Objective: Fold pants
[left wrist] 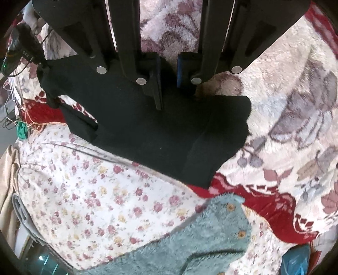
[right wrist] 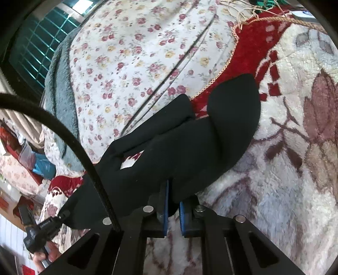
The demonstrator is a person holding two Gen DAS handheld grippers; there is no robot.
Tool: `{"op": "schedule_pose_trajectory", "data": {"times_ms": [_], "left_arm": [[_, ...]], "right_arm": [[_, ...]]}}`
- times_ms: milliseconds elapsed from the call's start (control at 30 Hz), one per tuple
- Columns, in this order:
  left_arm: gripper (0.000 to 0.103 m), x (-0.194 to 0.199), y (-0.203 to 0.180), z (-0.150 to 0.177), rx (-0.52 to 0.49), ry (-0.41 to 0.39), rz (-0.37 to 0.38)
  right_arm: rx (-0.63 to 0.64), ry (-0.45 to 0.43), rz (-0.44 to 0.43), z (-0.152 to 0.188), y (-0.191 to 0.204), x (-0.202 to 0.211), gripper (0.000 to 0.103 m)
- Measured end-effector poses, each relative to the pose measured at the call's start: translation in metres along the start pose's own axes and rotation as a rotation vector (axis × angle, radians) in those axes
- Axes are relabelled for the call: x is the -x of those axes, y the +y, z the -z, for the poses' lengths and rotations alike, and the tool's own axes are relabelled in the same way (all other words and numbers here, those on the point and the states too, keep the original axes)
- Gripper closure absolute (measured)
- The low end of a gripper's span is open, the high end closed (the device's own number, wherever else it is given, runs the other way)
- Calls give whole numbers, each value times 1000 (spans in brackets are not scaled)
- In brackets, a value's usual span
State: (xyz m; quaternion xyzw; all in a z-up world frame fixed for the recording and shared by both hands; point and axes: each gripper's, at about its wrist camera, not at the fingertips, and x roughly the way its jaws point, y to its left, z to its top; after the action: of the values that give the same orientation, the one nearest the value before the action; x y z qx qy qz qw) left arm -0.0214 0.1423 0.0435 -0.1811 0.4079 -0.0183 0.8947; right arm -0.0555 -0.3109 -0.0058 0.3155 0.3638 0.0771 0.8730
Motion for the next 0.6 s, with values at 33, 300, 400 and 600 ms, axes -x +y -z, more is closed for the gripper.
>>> {"op": "schedule_pose_trajectory", "data": {"times_ms": [33,300,400,600], "left_arm": [[93,5,0,-1,-4,-7,5],[94,45,26,6,-28,-44,-10],[94,53,44,13,-25,-37,-42],[93,45,63,31,-21,3,-83]], "right_arm": [[-3,0,-7,2,2,3,96],[14,52,-81,35,26,20,96],[35,87,-106,52,39,19,96],[43,158,-58,71,41,3,96]]}}
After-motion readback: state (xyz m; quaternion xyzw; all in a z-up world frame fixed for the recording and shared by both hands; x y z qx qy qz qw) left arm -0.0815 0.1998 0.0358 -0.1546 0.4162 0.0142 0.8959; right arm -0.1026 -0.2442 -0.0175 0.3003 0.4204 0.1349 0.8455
